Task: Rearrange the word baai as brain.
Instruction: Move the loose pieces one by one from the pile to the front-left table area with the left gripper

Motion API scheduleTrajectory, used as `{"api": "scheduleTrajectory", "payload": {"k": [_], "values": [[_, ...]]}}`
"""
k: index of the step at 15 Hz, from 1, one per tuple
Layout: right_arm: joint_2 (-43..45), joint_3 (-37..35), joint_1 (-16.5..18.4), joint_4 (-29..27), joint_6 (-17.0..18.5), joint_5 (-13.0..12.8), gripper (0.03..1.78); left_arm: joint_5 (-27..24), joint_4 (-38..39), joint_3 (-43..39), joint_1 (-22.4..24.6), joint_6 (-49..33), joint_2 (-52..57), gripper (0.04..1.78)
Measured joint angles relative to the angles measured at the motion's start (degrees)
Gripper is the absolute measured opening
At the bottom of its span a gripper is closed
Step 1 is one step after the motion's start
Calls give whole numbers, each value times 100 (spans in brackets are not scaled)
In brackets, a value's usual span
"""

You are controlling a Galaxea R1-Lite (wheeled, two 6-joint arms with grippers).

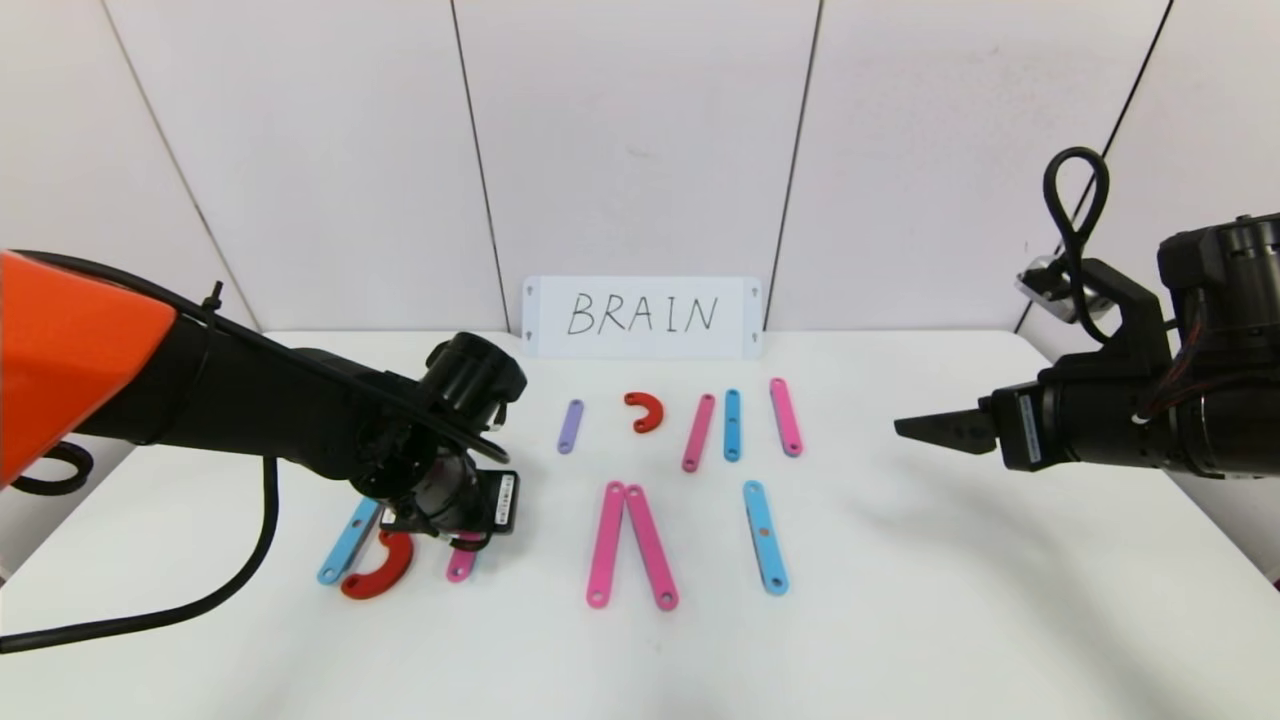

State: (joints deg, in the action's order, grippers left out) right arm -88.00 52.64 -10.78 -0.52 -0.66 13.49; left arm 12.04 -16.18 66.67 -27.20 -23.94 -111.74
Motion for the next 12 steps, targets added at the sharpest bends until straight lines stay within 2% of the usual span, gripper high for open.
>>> {"api": "scheduleTrajectory", "payload": {"k": [2,4,6,10,12], "values": [[0,-2,0,0,-2,0,174,-9,-7,-11,-4,-17,-2,35],[0,-7,0,0,-2,1,174,-20,-9,-30,-4,-17,-20,49],[0,-7,0,1,-2,1,174,-23,-18,-44,-6,-17,-37,75],[0,-7,0,0,0,1,174,-56,-16,-50,-9,-15,-55,142],[0,-9,0,0,-2,1,174,-65,-2,-50,-24,-15,-46,162]]}}
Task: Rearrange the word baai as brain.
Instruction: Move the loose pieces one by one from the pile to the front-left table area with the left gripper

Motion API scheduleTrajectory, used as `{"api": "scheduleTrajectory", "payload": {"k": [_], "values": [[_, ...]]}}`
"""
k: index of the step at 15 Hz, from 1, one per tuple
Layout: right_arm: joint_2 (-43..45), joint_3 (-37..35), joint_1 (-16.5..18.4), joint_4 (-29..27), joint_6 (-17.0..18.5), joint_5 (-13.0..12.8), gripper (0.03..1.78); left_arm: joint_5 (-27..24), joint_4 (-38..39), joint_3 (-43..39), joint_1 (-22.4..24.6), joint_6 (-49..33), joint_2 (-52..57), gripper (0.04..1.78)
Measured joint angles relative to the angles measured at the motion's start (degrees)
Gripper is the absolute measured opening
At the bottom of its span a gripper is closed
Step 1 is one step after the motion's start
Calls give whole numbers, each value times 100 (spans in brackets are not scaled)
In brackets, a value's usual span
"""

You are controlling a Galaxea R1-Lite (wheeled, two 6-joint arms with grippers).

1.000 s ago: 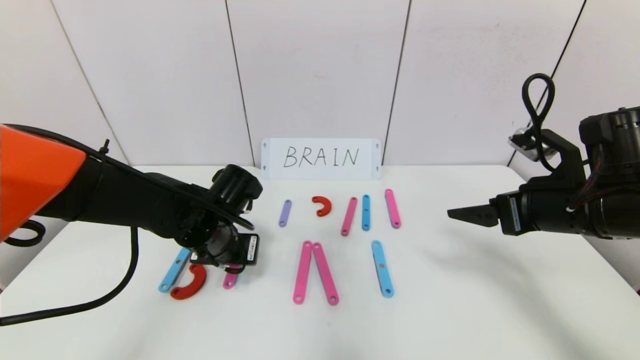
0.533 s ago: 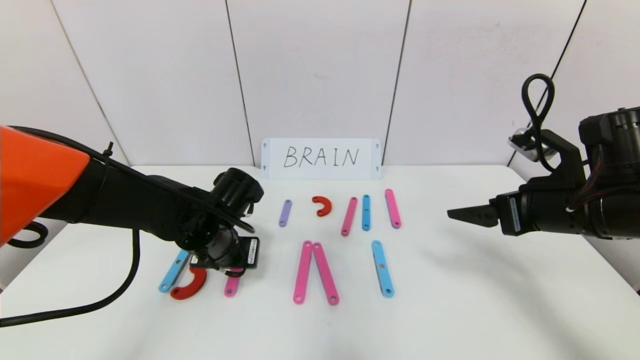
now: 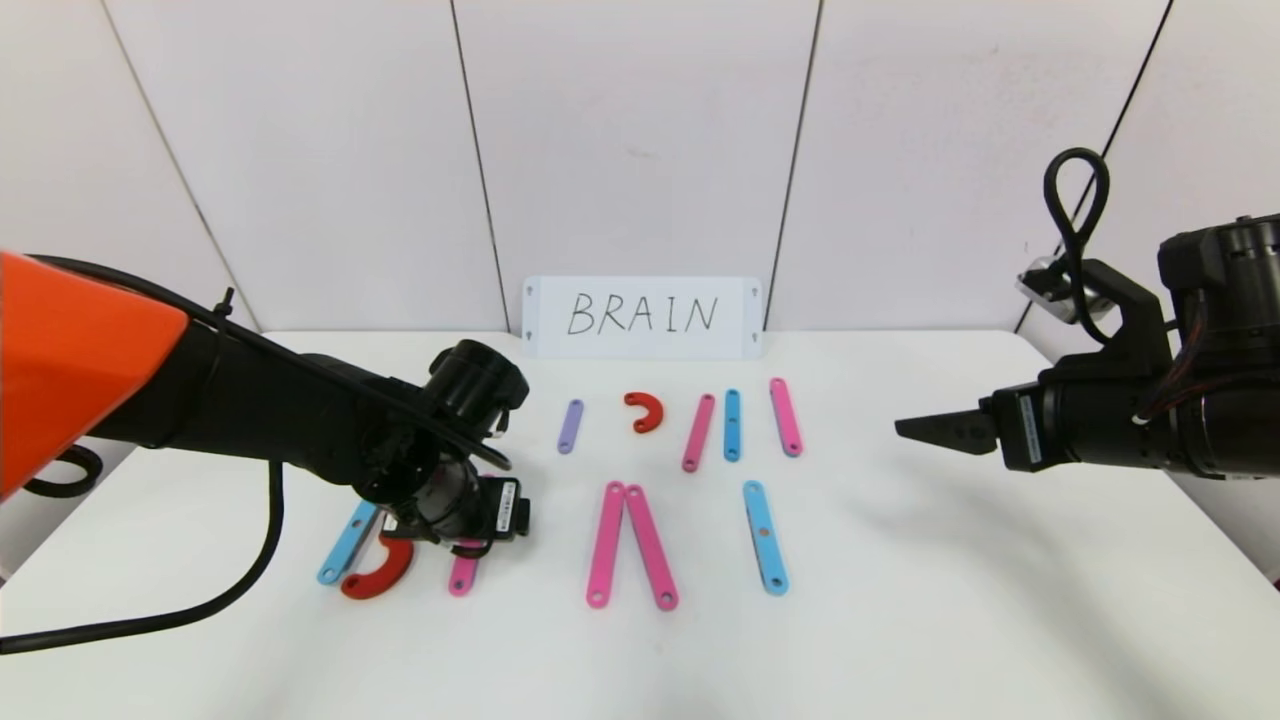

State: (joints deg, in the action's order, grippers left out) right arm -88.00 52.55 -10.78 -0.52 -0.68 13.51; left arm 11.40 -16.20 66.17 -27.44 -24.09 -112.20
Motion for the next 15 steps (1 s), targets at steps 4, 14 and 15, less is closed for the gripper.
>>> {"api": "scheduleTrajectory", "payload": {"k": [4,14,15], "values": [[0,0,-5,0,2,-1,174,-118,9,30,-45,-22,40,175],[30,0,-11,0,2,-6,174,-57,140,1798,-87,397,-401,175],[41,0,-11,0,2,-9,174,-54,127,2063,-122,430,-546,175]]}}
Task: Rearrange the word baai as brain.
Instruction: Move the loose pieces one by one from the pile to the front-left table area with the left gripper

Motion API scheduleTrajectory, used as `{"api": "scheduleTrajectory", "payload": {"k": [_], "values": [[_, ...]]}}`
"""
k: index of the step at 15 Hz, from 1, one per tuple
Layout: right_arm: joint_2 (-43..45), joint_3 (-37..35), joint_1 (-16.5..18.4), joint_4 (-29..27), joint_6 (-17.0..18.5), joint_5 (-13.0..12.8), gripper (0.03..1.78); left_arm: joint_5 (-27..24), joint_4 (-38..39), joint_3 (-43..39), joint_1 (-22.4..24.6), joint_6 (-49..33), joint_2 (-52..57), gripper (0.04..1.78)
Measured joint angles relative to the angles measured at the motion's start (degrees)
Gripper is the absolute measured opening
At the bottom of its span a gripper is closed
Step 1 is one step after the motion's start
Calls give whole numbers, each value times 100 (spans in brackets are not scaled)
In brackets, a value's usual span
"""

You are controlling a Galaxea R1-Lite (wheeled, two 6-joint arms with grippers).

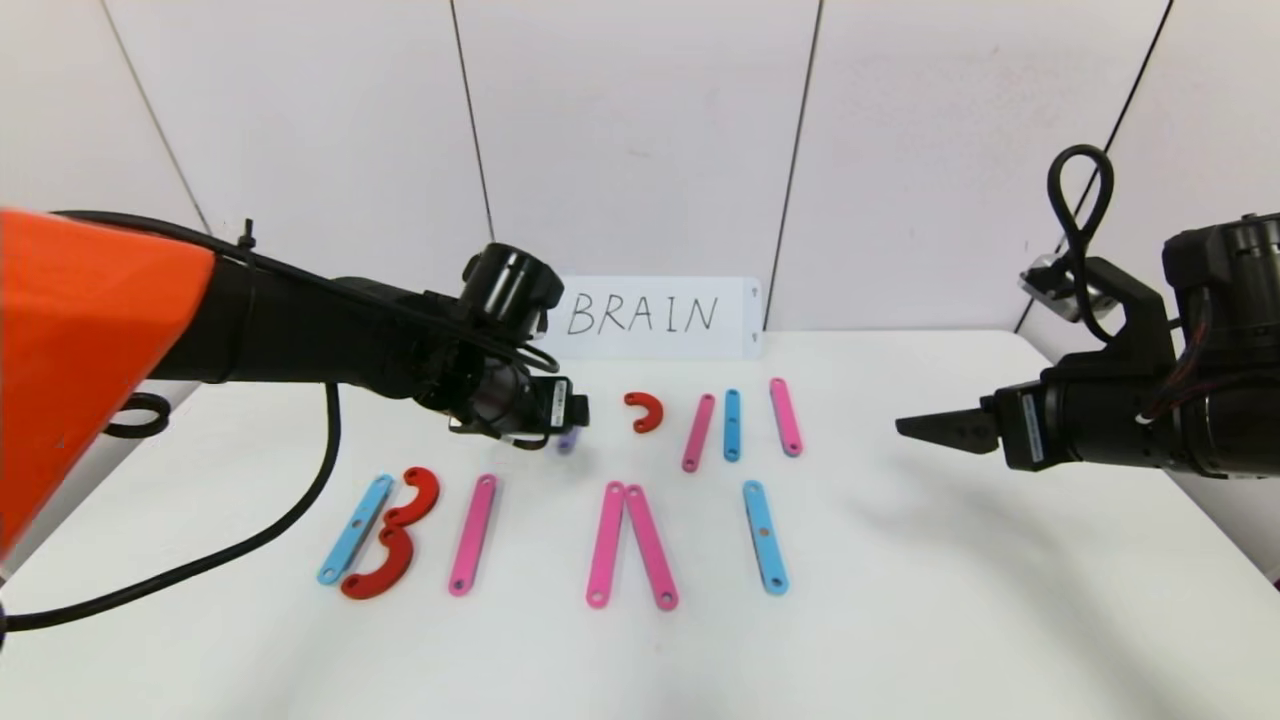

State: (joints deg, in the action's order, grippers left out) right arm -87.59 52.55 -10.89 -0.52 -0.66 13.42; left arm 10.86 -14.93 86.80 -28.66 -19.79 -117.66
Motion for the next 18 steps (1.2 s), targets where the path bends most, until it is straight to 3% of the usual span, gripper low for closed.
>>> {"api": "scheduleTrajectory", "payload": {"k": [8,18], "values": [[79,-40,11,132,-2,-6,174,661,-46,1863,-405,110,-1381,175],[90,-165,11,410,-16,2,174,914,135,2634,-763,111,-2308,175]]}}
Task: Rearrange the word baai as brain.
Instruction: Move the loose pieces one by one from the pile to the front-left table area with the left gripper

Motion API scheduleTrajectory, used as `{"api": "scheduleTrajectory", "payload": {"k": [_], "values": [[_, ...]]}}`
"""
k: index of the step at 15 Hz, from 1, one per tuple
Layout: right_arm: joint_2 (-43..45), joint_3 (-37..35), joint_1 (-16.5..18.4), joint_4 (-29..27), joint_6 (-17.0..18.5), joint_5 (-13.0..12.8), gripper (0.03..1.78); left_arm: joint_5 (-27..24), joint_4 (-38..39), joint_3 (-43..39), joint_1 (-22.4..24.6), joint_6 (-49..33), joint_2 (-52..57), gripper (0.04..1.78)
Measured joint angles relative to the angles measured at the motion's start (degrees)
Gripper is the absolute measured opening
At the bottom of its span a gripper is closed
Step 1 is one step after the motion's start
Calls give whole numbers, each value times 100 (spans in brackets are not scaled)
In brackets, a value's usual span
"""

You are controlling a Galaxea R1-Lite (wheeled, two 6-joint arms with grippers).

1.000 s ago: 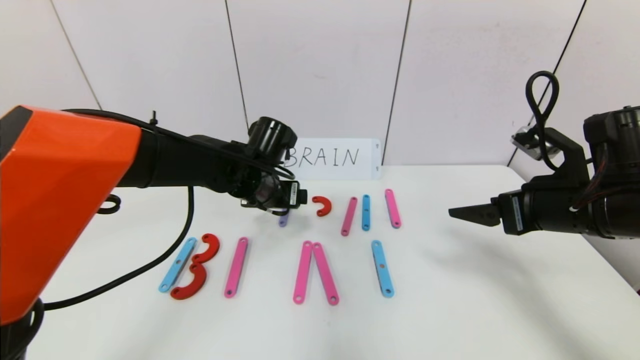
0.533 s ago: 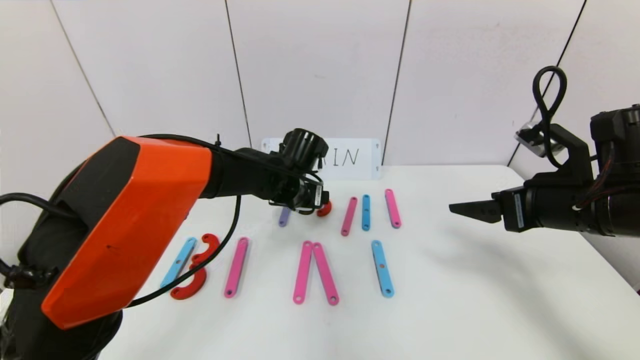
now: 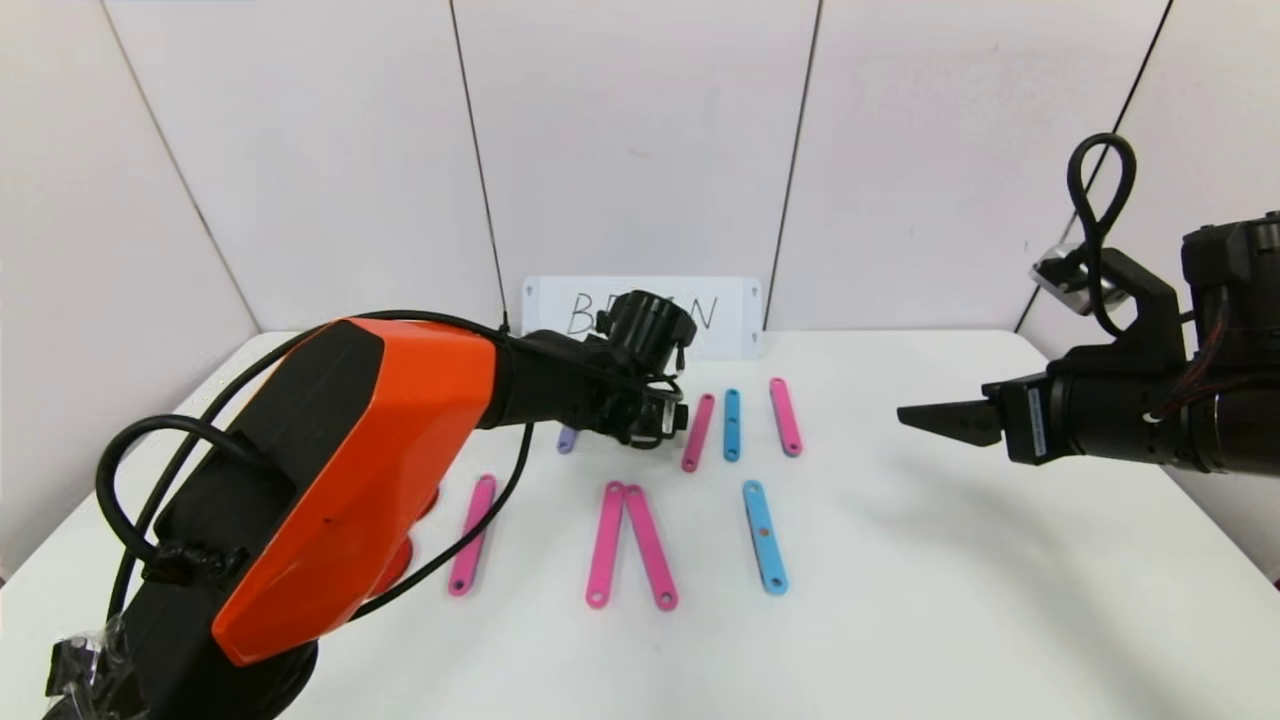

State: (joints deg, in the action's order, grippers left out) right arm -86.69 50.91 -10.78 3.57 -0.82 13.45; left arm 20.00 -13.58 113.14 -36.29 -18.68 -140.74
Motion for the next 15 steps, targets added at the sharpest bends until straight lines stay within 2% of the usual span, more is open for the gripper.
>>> {"api": "scheduleTrajectory", "payload": {"k": [4,7,9,12,15], "values": [[2,-2,0,0,5,-2,174,46,256,6,-41,0,-123,175],[2,-13,0,6,0,2,174,300,441,6,-41,7,-184,175],[2,-26,-5,6,-2,5,174,321,455,12,-44,11,-218,170],[2,-37,-11,6,-11,9,174,330,463,15,-37,24,-234,142],[0,-37,-24,6,-12,6,174,323,463,15,-45,32,-243,92]]}}
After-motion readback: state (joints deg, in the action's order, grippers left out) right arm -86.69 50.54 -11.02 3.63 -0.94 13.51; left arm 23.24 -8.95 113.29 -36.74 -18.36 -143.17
